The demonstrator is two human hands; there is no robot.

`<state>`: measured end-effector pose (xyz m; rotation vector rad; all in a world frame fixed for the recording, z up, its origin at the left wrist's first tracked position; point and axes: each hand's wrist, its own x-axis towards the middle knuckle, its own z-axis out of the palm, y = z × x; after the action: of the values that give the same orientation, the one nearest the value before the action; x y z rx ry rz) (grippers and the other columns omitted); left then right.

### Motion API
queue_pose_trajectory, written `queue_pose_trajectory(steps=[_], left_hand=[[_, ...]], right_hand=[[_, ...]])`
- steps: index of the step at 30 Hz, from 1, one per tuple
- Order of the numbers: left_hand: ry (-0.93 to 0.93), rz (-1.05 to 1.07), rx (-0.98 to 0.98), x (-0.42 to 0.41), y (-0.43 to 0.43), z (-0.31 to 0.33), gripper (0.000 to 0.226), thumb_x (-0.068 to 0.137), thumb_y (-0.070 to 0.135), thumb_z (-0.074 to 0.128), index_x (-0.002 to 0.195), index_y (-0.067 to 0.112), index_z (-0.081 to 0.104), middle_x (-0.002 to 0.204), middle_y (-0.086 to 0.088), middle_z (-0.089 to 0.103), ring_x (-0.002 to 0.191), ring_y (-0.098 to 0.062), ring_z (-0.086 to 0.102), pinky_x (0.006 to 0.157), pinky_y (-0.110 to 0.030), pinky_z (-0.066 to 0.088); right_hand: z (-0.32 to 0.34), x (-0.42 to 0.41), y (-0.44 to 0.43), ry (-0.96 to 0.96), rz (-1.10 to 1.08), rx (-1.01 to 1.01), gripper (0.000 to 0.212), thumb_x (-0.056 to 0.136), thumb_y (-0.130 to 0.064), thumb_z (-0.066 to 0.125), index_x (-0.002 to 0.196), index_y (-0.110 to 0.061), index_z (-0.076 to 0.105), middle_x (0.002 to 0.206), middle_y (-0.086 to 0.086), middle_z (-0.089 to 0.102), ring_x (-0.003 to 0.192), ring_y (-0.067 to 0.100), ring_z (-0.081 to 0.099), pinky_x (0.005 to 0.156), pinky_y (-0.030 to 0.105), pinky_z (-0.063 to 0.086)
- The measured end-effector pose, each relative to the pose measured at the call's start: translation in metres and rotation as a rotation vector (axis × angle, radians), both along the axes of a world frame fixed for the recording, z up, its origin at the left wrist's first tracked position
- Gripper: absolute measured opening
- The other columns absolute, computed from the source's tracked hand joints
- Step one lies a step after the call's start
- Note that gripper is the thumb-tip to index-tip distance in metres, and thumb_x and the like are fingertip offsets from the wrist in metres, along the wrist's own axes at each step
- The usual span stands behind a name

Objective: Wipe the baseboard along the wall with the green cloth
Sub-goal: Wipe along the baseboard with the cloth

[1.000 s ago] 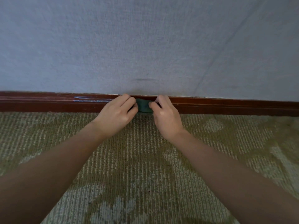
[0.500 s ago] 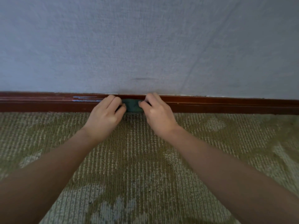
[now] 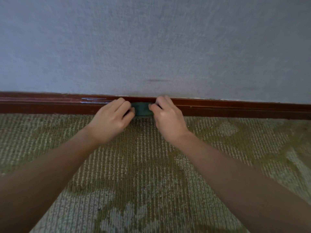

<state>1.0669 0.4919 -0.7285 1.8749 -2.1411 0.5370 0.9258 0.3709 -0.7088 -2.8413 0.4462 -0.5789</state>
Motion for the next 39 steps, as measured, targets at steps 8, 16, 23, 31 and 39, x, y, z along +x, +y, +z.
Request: queue_pose_trajectory(steps=[8,16,23,31,39], left_hand=[[0.061,0.006,-0.119,-0.017,-0.02,0.009,0.015,0.083,-0.013,0.052,0.086,-0.012,0.066,0.078,-0.022,0.062,0.066,-0.032,0.058,0.055,-0.037,0.047],[0.029,0.048,-0.053,0.004,0.004,0.011,0.012,0.082,-0.013,0.055,0.087,-0.013,0.066,0.078,-0.022,0.061,0.065,-0.033,0.058,0.056,-0.038,0.048],[0.052,0.091,-0.097,-0.001,0.002,0.011,0.011,0.081,-0.015,0.056,0.085,-0.013,0.066,0.077,-0.022,0.061,0.065,-0.034,0.057,0.056,-0.04,0.048],[0.1,0.09,-0.064,0.007,0.008,0.005,0.016,0.076,-0.018,0.06,0.091,-0.014,0.066,0.087,-0.025,0.064,0.073,-0.036,0.057,0.064,-0.042,0.05],[0.249,0.175,-0.128,-0.008,0.019,0.003,0.016,0.076,-0.018,0.062,0.091,-0.014,0.068,0.091,-0.025,0.065,0.074,-0.039,0.057,0.066,-0.042,0.049]], right_hand=[[0.006,-0.019,-0.013,-0.045,-0.076,0.049,0.03,0.061,0.023,0.068,0.088,0.012,0.067,0.075,0.022,0.059,0.071,0.034,0.058,0.045,0.04,0.051],[0.002,0.004,0.004,-0.038,-0.03,0.007,0.03,0.052,0.023,0.073,0.079,0.01,0.068,0.07,0.02,0.059,0.067,0.031,0.059,0.045,0.028,0.044],[0.003,0.001,-0.002,0.005,0.013,-0.021,0.031,0.055,0.02,0.074,0.084,0.01,0.068,0.073,0.02,0.06,0.069,0.031,0.059,0.044,0.029,0.044],[0.002,0.01,0.008,-0.028,-0.017,-0.002,0.03,0.053,0.023,0.071,0.079,0.009,0.068,0.072,0.021,0.059,0.069,0.033,0.059,0.048,0.033,0.049],[-0.002,0.0,0.014,-0.064,0.005,0.092,0.039,0.059,0.023,0.068,0.096,0.01,0.065,0.087,0.026,0.057,0.078,0.037,0.056,0.044,0.04,0.05]])
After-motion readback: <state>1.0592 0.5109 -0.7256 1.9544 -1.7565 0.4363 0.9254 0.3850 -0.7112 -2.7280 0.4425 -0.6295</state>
